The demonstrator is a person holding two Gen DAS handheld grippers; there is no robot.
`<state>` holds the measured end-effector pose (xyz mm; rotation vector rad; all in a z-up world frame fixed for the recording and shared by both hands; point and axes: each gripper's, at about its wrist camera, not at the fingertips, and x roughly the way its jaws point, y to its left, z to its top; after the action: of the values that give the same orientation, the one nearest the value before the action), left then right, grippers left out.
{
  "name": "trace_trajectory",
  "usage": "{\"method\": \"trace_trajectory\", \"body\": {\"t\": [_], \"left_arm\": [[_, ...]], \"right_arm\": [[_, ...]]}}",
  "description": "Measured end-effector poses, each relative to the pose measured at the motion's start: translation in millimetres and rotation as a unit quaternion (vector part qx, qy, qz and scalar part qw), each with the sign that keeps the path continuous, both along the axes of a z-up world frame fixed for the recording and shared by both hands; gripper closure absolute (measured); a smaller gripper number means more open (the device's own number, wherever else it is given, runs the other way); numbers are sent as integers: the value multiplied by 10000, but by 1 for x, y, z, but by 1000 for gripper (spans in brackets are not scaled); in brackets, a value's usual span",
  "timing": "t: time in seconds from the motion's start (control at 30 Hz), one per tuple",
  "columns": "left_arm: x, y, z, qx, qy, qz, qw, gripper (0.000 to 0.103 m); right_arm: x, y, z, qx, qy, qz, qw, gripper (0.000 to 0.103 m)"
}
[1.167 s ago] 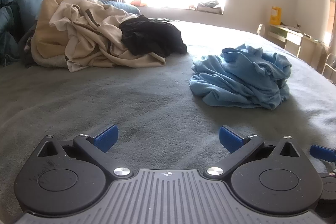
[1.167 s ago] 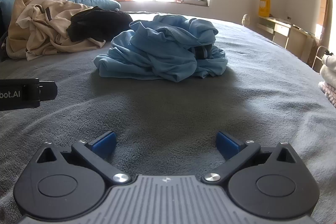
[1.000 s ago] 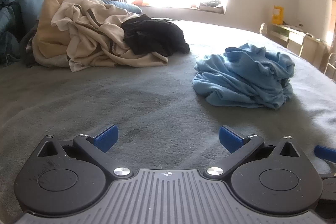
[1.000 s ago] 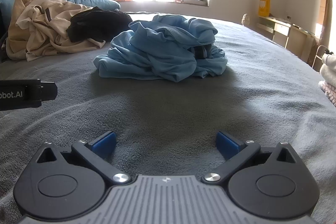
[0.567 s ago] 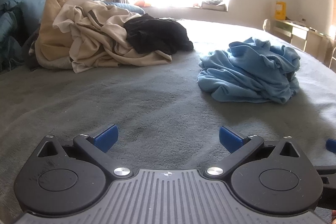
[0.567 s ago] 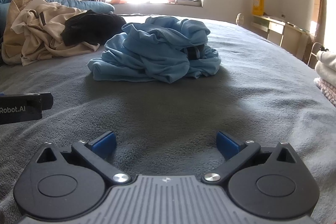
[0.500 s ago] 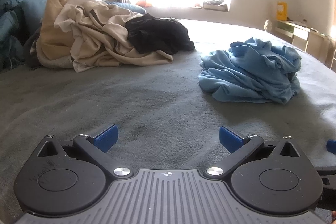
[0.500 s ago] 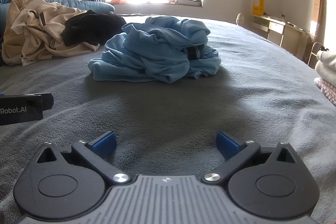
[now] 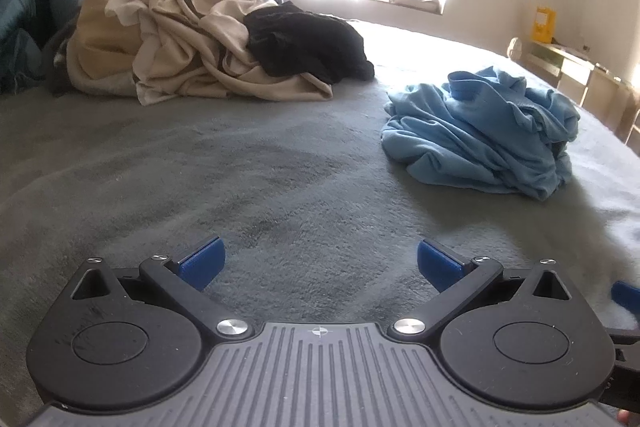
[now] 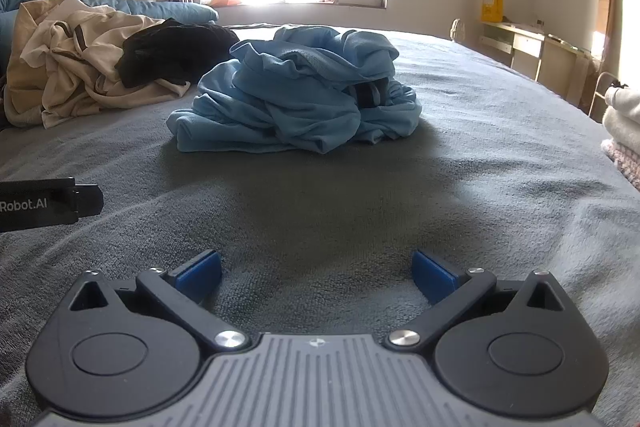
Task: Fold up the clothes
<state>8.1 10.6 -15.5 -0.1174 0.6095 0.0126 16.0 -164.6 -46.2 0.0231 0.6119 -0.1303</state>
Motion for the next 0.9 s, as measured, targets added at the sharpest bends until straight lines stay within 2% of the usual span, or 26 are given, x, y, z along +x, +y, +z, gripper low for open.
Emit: {"method": "trace_trajectory", "body": {"t": [0.9], "left_arm": [[-4,-6,-2,110,-105,-41,9999,0]], "right_arm": [[-1,1,0,-53,-12,-19,10000,0]]}}
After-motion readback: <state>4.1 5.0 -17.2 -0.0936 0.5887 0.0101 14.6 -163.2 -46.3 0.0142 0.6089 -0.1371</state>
